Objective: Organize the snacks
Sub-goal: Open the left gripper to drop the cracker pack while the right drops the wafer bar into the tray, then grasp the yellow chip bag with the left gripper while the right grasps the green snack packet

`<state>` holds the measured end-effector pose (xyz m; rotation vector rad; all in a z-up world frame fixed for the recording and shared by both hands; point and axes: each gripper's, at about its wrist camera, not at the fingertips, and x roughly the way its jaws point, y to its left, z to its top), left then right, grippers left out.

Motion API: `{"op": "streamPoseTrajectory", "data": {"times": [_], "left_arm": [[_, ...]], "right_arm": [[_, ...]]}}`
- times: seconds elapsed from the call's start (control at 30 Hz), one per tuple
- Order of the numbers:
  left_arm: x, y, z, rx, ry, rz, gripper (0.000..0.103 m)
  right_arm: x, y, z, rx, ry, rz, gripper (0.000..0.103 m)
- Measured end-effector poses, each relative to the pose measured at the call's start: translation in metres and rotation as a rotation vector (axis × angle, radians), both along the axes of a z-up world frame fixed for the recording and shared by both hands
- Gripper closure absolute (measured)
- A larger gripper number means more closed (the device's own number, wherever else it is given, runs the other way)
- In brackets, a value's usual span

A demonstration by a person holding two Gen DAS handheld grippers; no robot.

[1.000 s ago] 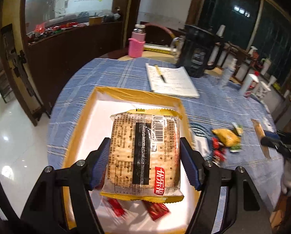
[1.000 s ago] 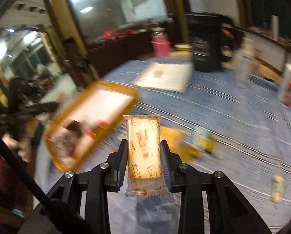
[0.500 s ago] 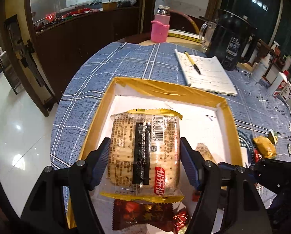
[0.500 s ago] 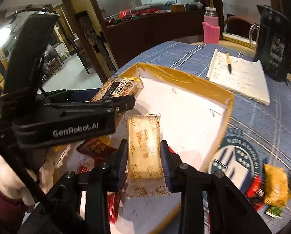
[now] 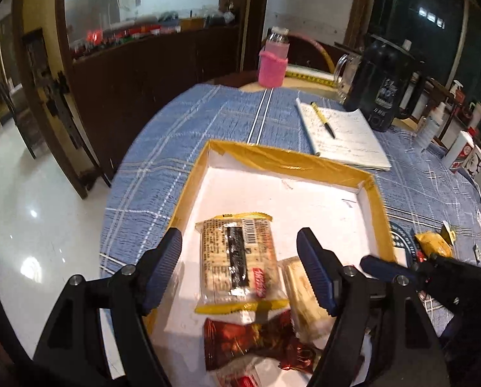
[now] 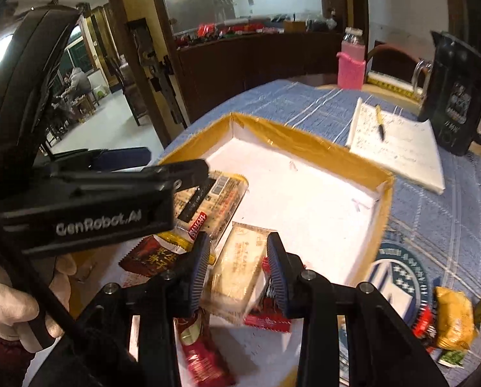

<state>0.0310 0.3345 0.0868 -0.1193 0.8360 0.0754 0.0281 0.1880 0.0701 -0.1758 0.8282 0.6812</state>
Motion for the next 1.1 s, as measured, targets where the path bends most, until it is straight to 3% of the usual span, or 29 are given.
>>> {"op": "streamPoseTrajectory", "data": {"times": [0.17, 0.43, 0.6, 0.7, 0.9, 1.1], "left_arm": [[-0.040, -0.028, 0.028, 0.059, -0.099, -0.005, 0.022], [-0.094, -0.075, 0.052, -0.037, -0.184, -0.080, 0.020], [-0.108, -0.118, 0.057, -0.028, -0.189, -0.133, 0.020], [-0.104, -0.143, 0.054, -0.038, -0.165, -0.166, 0.020], [-0.076, -0.174, 0.038, -0.150, -0.081, -0.212, 0.019], [-0.013, -0.212, 0.002, -0.176, 0.090, -0.262, 0.019]], "right_arm": [[-0.023, -0.024, 0.019, -0.010, -0.093, -0.036, 0.065], [-0.054, -0.076, 0.027, -0.084, -0.182, -0.163, 0.062], [-0.070, -0.124, 0.029, -0.091, -0.207, -0.225, 0.060], [-0.072, -0.159, 0.029, -0.079, -0.195, -0.275, 0.059], [-0.064, -0.246, 0.026, -0.016, -0.117, -0.401, 0.059], [-0.052, -0.304, 0.007, 0.062, -0.019, -0.489, 0.059]]}}
